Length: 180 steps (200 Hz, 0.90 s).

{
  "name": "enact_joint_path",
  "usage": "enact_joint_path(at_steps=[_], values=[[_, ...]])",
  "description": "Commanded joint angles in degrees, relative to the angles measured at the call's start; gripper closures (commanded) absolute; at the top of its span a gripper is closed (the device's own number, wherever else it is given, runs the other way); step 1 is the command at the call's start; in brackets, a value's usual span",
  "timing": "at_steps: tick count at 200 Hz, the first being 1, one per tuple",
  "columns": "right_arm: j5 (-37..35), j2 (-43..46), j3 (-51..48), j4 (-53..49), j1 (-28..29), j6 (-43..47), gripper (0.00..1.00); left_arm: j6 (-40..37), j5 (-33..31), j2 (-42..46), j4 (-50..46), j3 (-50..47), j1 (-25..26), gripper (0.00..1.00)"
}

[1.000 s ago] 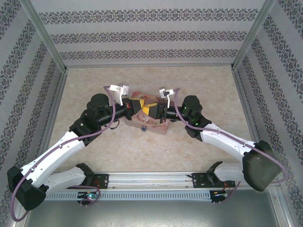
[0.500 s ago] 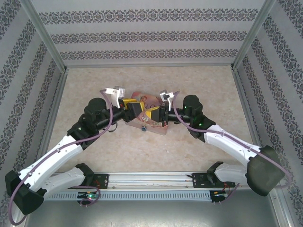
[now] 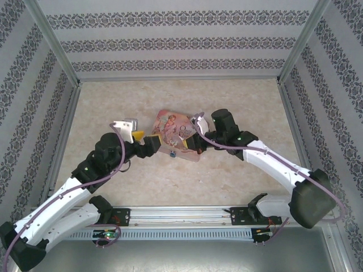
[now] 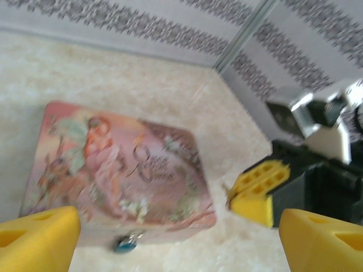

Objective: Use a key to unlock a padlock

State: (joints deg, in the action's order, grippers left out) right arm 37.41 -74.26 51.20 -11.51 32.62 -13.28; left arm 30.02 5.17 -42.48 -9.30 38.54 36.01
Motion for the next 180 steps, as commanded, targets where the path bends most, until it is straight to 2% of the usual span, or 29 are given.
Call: enact_joint_path(at_steps=[1, 37, 94, 131, 180], values=[[0.3, -2.9, 2.5, -3.8, -0.5, 0.5, 1.00, 0.4, -1.8, 0.6, -2.4, -3.2, 0.5, 0.08], [0.4, -8.5, 3.7, -2.8, -1.3, -1.6, 1.00, 2.4, 1.1, -0.7, 2.5, -9.2, 0.5, 0.08], [2.8, -13.4, 2.8, 2.1, -3.6, -1.9, 1.00, 6.0, 6.4, -4.2, 16.0, -17.7, 0.5, 0.11], [4.3, -14.8, 1.5, 4.4, -5.0, -1.0, 1.00, 6.5, 9.7, -10.0, 22.1, -18.6, 0.5, 0.14], [3.7, -17.3, 1.1, 5.1, -6.7, -1.4, 1.00, 3.9, 11.0, -17.5, 28.7, -17.9, 0.5, 0.22]])
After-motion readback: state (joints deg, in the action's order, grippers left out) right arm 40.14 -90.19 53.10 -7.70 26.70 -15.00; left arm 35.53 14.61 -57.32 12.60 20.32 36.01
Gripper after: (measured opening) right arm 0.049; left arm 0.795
